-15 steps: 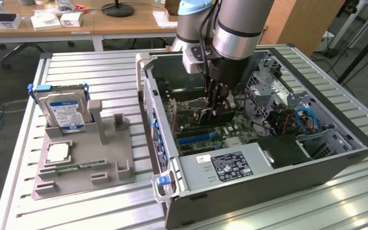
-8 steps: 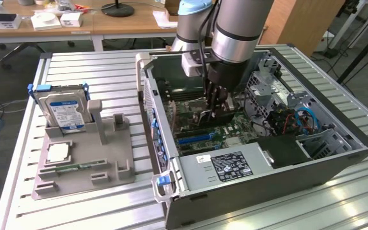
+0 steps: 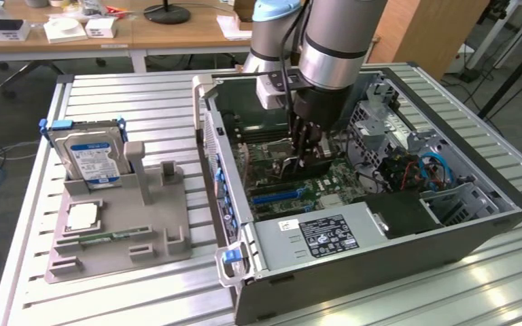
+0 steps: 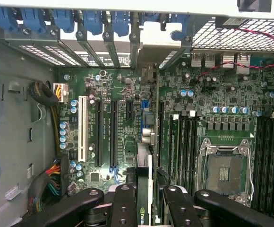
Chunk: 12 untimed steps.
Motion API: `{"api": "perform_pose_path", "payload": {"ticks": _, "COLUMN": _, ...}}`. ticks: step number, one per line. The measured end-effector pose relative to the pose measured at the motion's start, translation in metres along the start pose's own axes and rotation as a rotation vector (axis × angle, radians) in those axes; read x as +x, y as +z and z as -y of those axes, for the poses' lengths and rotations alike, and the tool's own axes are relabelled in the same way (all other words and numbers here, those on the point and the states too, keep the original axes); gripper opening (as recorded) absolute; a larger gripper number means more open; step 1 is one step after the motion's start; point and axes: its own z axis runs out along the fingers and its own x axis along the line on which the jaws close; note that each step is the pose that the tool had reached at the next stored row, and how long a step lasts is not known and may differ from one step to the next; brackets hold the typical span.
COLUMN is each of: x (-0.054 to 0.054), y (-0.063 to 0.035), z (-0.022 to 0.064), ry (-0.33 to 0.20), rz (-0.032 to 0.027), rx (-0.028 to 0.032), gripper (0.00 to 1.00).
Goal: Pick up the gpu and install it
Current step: 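Insert the gpu into the slot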
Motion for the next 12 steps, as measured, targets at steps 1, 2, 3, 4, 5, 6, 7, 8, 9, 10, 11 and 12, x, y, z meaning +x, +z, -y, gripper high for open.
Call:
{"api": "perform_pose_path", "payload": {"ticks": 1, "x": 0.0005, "y": -0.0001, "z": 0.0000, "ry": 0.000, "rz": -0.0001, "rx": -0.0001, "gripper": 0.26}}
{"api": "perform_pose_path", "payload": {"ticks": 2, "x": 0.0013, "y": -0.0001, "z": 0.0000, "ry": 0.000, "rz": -0.0001, "rx": -0.0001, "gripper": 0.26}}
{"api": "perform_pose_path", "payload": {"ticks": 3, "x": 0.0020, "y": -0.0001, "z": -0.0001, "ry": 0.000, "rz": -0.0001, "rx": -0.0001, "gripper": 0.26}}
{"api": "perform_pose_path", "payload": {"ticks": 4, "x": 0.0028, "y": -0.0001, "z": 0.0000, "ry": 0.000, "rz": -0.0002, "rx": -0.0001, "gripper": 0.26}}
{"api": "perform_pose_path", "payload": {"ticks": 5, "x": 0.0034, "y": -0.0001, "z": -0.0001, "ry": 0.000, "rz": -0.0001, "rx": -0.0001, "gripper": 0.26}}
{"api": "perform_pose_path", "payload": {"ticks": 6, "x": 0.0039, "y": -0.0001, "z": -0.0001, "ry": 0.000, "rz": -0.0001, "rx": 0.0000, "gripper": 0.26}}
{"api": "perform_pose_path", "payload": {"ticks": 7, "x": 0.0039, "y": -0.0001, "z": -0.0001, "ry": 0.000, "rz": -0.0001, "rx": -0.0001, "gripper": 0.26}}
{"api": "perform_pose_path", "payload": {"ticks": 8, "x": 0.0039, "y": -0.0001, "z": -0.0002, "ry": 0.000, "rz": -0.0001, "rx": -0.0001, "gripper": 0.26}}
{"api": "perform_pose_path", "payload": {"ticks": 9, "x": 0.0039, "y": -0.0002, "z": -0.0008, "ry": 0.000, "rz": -0.0002, "rx": 0.0000, "gripper": 0.26}}
{"api": "perform_pose_path", "payload": {"ticks": 10, "x": 0.0039, "y": -0.0002, "z": -0.0014, "ry": 0.000, "rz": -0.0001, "rx": -0.0001, "gripper": 0.26}}
{"api": "perform_pose_path", "payload": {"ticks": 11, "x": 0.0039, "y": -0.0002, "z": -0.0019, "ry": 0.000, "rz": -0.0001, "rx": 0.0000, "gripper": 0.26}}
{"api": "perform_pose_path", "payload": {"ticks": 12, "x": 0.0039, "y": -0.0002, "z": -0.0020, "ry": 0.000, "rz": -0.0001, "rx": 0.0000, "gripper": 0.26}}
